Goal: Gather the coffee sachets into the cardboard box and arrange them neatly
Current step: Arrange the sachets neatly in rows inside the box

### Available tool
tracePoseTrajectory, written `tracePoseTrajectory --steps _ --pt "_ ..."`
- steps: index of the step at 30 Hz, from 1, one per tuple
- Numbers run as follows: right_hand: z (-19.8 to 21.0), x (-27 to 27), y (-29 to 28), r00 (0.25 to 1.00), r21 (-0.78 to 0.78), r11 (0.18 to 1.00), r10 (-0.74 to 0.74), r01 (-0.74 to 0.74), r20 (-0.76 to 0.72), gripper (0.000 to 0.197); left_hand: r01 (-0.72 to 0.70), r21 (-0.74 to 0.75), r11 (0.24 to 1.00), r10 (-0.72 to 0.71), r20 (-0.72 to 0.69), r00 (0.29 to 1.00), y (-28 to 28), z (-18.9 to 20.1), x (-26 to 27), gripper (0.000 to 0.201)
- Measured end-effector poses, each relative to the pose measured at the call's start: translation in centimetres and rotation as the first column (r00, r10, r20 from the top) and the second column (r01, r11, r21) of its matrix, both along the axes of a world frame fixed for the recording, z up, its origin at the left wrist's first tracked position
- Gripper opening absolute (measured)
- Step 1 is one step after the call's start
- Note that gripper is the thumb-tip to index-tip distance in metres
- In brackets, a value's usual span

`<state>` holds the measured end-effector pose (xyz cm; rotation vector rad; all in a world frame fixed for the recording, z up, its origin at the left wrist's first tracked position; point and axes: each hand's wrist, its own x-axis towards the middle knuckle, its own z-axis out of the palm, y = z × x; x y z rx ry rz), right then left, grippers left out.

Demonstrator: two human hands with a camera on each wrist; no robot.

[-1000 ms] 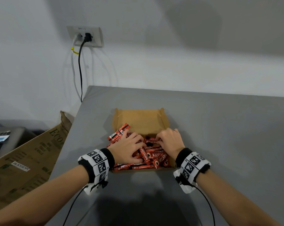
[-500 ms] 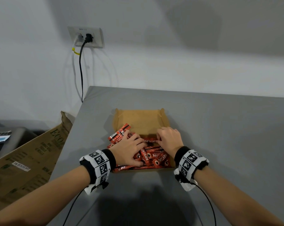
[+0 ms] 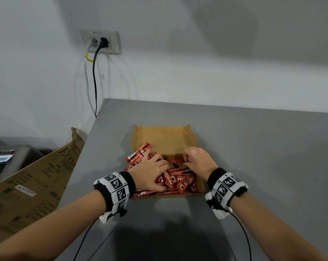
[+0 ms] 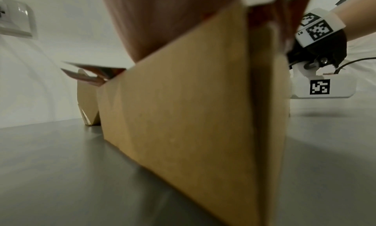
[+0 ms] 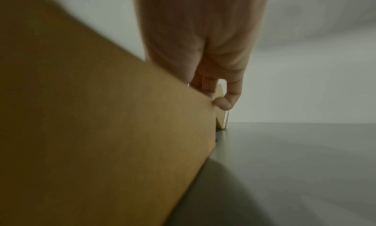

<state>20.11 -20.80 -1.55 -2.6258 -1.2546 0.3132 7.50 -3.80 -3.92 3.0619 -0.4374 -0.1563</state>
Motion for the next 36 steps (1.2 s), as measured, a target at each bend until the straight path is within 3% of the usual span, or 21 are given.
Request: tracePoseTrajectory --steps 5,10,14,18,23,27,32,34,36 --pt "0.2 -0.2 -0.2 0.999 0.003 0.999 0.046 -0.046 0.007 0.009 0.001 0.003 1.0 -0.001 0.003 1.0 0.1 -0.1 0.1 0.074" --pt "1.4 0.2 -0.7 0.994 0.07 0.996 0.067 -0.061 -0.084 0.006 0.008 -0.004 1.0 -0.008 0.002 1.0 0.2 -0.2 0.1 0.078" --pt "2.6 -0.3 -1.1 0.972 -0.1 0.971 0.207 -0.218 -0.113 0.022 0.015 -0.016 1.0 -0.015 0.001 1.0 0.3 -0.3 0.2 0.078" --pt "1.4 -0.4 -1.3 0.974 -0.17 0.959 0.228 -0.228 -0.021 0.024 0.014 -0.014 1.0 -0.014 0.007 1.0 0.3 -0.4 0.2 0.077" --pt "0.5 -1.1 -1.5 0.961 -0.176 0.949 0.274 -0.262 0.045 0.04 0.018 0.01 1.0 -0.018 0.006 1.0 0.2 -0.3 0.2 0.077" --pt "0.4 -1.3 -1.2 0.941 -0.218 0.928 0.327 -0.301 0.09 0.033 0.02 0.008 1.0 -0.02 -0.005 1.0 0.3 -0.3 0.2 0.079" --pt "1.1 -1.1 -1.5 0.955 -0.116 0.948 0.298 -0.295 0.002 0.022 0.022 0.017 1.0 -0.022 -0.009 1.0 0.3 -0.2 0.2 0.081" --pt "1.7 -0.9 -1.8 0.973 0.045 0.976 0.215 -0.212 -0.081 0.022 0.024 0.007 1.0 -0.024 0.0 1.0 0.3 -0.2 0.3 0.08" --pt "2.5 -0.7 -2.0 0.982 0.276 0.961 0.065 -0.014 -0.176 0.023 0.022 -0.005 1.0 -0.022 -0.009 1.0 0.3 -0.2 0.2 0.079"
